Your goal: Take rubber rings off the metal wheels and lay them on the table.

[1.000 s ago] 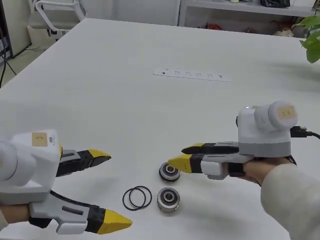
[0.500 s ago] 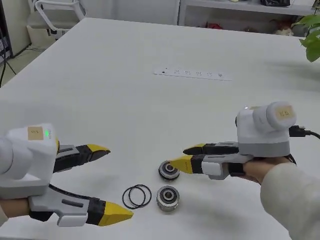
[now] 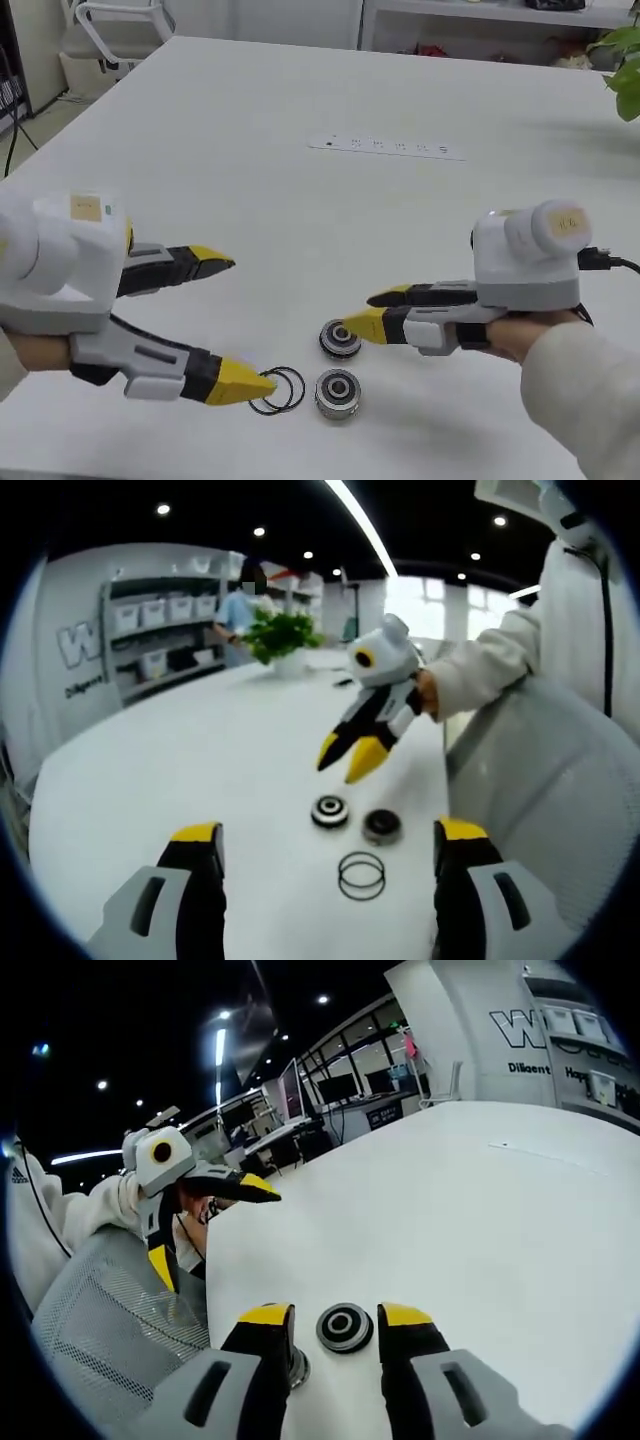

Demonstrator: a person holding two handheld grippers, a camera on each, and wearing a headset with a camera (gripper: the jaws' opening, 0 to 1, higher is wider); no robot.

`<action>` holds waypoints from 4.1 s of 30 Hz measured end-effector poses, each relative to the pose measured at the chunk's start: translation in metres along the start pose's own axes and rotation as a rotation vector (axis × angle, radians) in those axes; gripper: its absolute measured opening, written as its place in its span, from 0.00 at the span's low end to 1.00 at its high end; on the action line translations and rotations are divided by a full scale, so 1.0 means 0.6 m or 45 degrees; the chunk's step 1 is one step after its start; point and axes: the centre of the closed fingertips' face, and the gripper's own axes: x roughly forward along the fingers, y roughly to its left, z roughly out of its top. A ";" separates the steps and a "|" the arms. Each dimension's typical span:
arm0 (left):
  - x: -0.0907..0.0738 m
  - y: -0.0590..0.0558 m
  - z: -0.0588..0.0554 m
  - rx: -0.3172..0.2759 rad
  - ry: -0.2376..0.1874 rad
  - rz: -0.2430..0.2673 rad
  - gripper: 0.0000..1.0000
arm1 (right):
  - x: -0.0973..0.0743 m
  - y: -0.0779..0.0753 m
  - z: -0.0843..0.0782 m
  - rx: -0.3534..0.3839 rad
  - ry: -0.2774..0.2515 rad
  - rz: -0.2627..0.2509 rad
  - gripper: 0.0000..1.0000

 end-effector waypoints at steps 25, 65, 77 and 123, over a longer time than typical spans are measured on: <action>0.098 0.021 0.112 0.264 -0.015 -0.055 0.80 | -0.002 -0.018 -0.019 -0.071 0.039 -0.016 0.28; 0.170 0.006 -0.033 0.216 0.116 -0.056 0.28 | 0.018 -0.017 -0.067 -0.284 0.163 -0.023 0.25; 0.176 0.004 -0.048 0.175 0.143 -0.061 0.23 | 0.020 -0.015 -0.065 -0.301 0.156 -0.011 0.22; 0.179 -0.005 -0.052 0.063 0.122 -0.077 0.14 | 0.022 -0.016 -0.072 -0.306 0.176 -0.006 0.14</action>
